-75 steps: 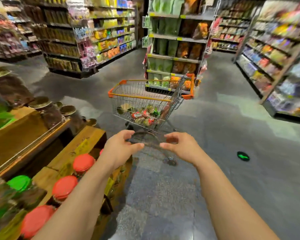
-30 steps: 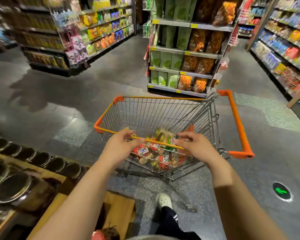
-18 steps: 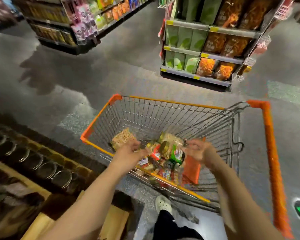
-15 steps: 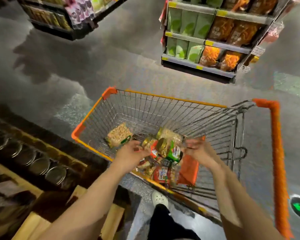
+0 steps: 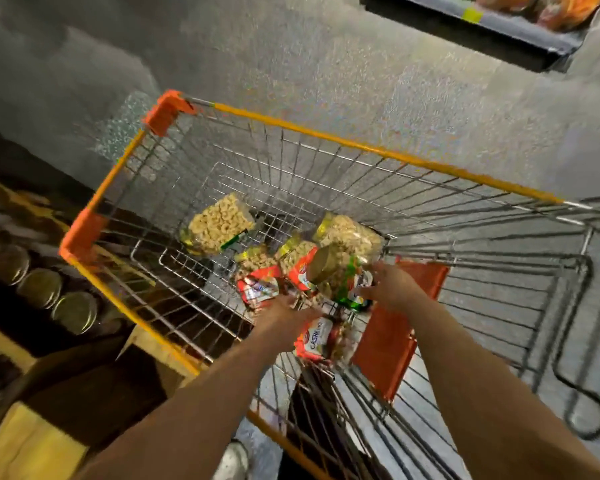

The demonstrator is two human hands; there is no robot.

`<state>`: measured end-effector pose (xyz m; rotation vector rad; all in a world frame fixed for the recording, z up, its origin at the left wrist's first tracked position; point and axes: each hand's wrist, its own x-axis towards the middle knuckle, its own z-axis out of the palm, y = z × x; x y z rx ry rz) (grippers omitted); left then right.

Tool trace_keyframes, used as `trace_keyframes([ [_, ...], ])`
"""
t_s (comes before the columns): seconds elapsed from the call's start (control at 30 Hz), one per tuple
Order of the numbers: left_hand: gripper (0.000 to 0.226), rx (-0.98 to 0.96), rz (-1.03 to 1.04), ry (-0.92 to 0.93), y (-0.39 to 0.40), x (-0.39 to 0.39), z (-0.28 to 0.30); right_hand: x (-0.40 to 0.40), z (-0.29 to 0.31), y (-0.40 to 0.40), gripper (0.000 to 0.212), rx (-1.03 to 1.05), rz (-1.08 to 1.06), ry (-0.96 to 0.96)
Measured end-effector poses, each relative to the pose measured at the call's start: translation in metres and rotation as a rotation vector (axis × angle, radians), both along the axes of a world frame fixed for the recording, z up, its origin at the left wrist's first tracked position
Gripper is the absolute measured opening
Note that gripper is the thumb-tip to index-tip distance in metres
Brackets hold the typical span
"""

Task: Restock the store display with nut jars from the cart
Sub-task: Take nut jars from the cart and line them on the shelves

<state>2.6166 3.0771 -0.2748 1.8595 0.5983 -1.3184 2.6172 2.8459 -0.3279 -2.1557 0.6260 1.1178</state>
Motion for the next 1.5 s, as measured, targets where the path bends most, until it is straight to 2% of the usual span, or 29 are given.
trace_keyframes([
  [0.1, 0.046, -0.027, 0.254, 0.131, -0.015, 0.006, -0.026, 0.015, -0.028, -0.003, 0.067, 0.008, -0.016, -0.01],
  [0.17, 0.054, -0.009, 0.394, 0.136, -0.024, 0.009, -0.047, 0.022, -0.046, -0.005, 0.064, 0.033, -0.095, -0.03],
  [0.27, 0.064, -0.022, 0.52, 0.182, -0.04, 0.016, -0.066, 0.03, -0.068, -0.008, 0.06, 0.08, -0.265, -0.026],
  [0.33, 0.058, -0.046, 0.602, 0.222, -0.05, 0.02, -0.072, 0.033, -0.084, -0.009, 0.063, 0.117, -0.33, -0.01],
  [0.4, 0.053, -0.075, 0.675, 0.254, -0.059, 0.023, -0.08, 0.035, -0.098, -0.007, 0.074, 0.134, -0.359, 0.01],
  [0.5, 0.069, -0.115, 0.775, 0.265, -0.071, 0.024, -0.092, 0.034, -0.113, -0.003, 0.075, 0.15, -0.342, 0.035],
  [0.57, 0.052, -0.182, 0.854, 0.269, -0.075, 0.023, -0.102, 0.034, -0.119, -0.002, 0.072, 0.127, -0.308, 0.023],
  [0.63, 0.039, -0.217, 0.926, 0.281, -0.075, 0.022, -0.114, 0.034, -0.124, -0.003, 0.078, 0.103, -0.28, 0.016],
  [0.7, 0.042, -0.229, 0.942, 0.272, -0.075, 0.019, -0.124, 0.037, -0.126, -0.004, 0.081, 0.079, -0.258, 0.019],
  [0.77, 0.046, -0.245, 0.948, 0.26, -0.077, 0.018, -0.126, 0.041, -0.125, -0.003, 0.073, 0.063, -0.214, 0.02],
  [0.9, 0.035, -0.301, 1.02, 0.201, -0.08, 0.015, -0.127, 0.047, -0.126, 0.003, 0.075, 0.059, -0.1, 0.001],
  [0.97, 0.028, -0.306, 1.036, 0.167, -0.081, 0.016, -0.127, 0.046, -0.127, 0.004, 0.077, 0.083, -0.1, 0.019],
  [1.1, 0.029, -0.26, 0.985, 0.16, -0.077, 0.02, -0.113, 0.043, -0.113, 0.006, 0.076, 0.15, -0.159, 0.014],
  [1.17, 0.031, -0.255, 0.988, 0.154, -0.076, 0.023, -0.101, 0.044, -0.1, 0.009, 0.08, 0.176, -0.182, -0.003],
  [1.27, 0.058, -0.207, 0.968, 0.097, -0.073, 0.029, -0.078, 0.046, -0.074, 0.013, 0.087, 0.2, -0.166, -0.061],
  [1.33, 0.065, -0.222, 0.939, 0.012, -0.067, 0.033, -0.057, 0.049, -0.048, 0.017, 0.1, 0.214, -0.179, -0.121],
  [1.37, 0.064, -0.235, 0.916, -0.044, -0.061, 0.034, -0.043, 0.051, -0.031, 0.021, 0.1, 0.223, -0.197, -0.151],
  [1.5, 0.063, -0.279, 0.842, -0.194, -0.039, 0.039, 0.025, 0.059, 0.037, 0.044, 0.076, 0.255, -0.208, -0.255],
])
